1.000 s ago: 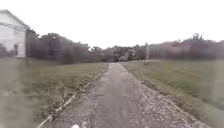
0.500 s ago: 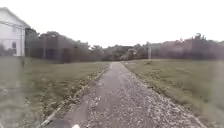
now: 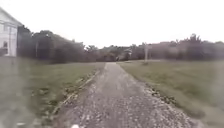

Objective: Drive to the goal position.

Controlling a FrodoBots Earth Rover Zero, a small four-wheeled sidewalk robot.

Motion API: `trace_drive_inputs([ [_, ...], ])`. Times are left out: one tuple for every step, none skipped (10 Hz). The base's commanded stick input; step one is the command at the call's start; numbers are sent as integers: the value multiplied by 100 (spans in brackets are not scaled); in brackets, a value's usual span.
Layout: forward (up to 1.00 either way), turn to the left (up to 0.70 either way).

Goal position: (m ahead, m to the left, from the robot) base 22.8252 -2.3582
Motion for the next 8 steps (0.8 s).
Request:
trace_drive_inputs([
  [100, 2],
  [100, 2],
  [100, 2],
  [100, 2],
  [100, 2],
  [100, 2],
  [100, 2],
  [100, 2],
])
